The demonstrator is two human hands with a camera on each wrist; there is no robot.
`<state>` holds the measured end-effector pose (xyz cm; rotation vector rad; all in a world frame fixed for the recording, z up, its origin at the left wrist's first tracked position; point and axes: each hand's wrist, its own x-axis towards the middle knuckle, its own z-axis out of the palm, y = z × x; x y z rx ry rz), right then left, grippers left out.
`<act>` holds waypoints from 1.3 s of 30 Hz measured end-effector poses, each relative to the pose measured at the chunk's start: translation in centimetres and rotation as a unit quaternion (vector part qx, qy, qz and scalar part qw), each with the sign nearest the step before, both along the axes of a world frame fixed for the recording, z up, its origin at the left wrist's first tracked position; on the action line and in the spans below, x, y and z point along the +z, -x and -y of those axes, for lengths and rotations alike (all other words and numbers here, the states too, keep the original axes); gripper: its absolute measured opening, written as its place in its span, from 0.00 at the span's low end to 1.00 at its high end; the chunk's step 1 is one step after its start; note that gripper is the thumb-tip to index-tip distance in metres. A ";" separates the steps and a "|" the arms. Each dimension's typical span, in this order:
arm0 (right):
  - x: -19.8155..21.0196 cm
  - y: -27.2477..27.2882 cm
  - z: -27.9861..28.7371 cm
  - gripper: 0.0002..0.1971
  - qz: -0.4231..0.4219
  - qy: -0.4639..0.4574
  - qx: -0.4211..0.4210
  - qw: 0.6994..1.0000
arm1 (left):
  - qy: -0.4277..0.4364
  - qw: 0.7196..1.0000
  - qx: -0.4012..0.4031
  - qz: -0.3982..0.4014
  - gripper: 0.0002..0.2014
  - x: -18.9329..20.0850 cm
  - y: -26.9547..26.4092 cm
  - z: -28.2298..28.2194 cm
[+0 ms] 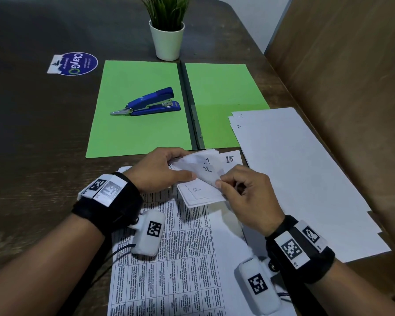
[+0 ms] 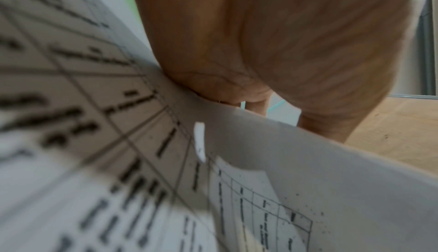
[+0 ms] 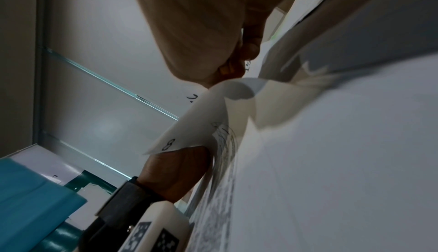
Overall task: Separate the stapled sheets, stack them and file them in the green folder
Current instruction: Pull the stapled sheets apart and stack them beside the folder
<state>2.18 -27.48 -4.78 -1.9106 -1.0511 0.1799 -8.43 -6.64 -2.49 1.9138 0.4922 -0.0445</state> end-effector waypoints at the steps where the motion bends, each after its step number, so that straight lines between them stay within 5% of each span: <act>1: -0.1 -0.1 0.0 0.07 0.004 0.002 0.000 1.000 | 0.004 1.000 0.000 0.001 0.12 0.0 0.0 0.0; 6: -0.3 -0.2 0.1 0.06 0.016 -0.002 0.003 1.000 | 0.034 0.999 0.016 0.007 0.22 0.5 0.1 0.4; 11: 0.0 -0.1 0.0 0.03 -0.015 -0.010 -0.008 1.000 | 0.032 0.999 0.030 0.000 0.07 0.2 -0.1 0.4; 19: 0.2 0.2 -0.3 0.06 -0.124 -0.052 -0.064 0.989 | -0.005 1.000 0.006 -0.011 0.15 0.3 0.1 0.1; 30: -0.1 -0.1 0.0 0.04 0.032 -0.009 -0.001 0.999 | 0.006 1.000 0.005 -0.007 0.13 0.4 0.1 0.1; 39: -1.0 -0.4 0.1 0.13 0.048 -0.070 -0.006 0.996 | 0.029 1.000 0.006 -0.006 0.18 0.4 0.2 0.2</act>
